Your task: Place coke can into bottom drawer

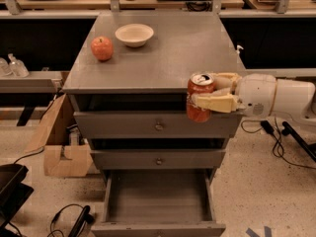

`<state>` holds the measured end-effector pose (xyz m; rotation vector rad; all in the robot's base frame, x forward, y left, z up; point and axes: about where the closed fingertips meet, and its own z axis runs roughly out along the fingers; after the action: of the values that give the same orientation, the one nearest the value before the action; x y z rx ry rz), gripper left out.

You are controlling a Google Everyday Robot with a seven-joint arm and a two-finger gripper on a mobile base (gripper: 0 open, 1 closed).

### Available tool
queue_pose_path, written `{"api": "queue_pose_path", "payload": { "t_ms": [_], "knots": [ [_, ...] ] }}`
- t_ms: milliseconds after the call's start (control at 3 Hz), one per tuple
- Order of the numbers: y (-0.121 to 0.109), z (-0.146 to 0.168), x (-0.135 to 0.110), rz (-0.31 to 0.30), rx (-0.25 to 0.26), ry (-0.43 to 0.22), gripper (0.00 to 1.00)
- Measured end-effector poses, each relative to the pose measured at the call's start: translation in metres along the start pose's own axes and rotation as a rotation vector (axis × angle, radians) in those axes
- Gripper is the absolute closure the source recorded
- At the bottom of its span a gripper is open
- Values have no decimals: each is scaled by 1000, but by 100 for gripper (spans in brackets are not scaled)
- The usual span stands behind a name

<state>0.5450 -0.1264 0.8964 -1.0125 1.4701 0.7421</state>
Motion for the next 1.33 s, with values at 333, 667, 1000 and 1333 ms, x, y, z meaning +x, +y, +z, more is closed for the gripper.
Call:
{"api": "queue_pose_path", "payload": {
  "t_ms": [333, 667, 1000, 1333],
  "knots": [
    [17, 1, 0, 0, -68, 0, 100],
    [21, 17, 20, 18, -92, 12, 100],
    [62, 57, 106, 65, -159, -23, 100],
    [97, 94, 184, 84, -193, -30, 100]
  ]
}}
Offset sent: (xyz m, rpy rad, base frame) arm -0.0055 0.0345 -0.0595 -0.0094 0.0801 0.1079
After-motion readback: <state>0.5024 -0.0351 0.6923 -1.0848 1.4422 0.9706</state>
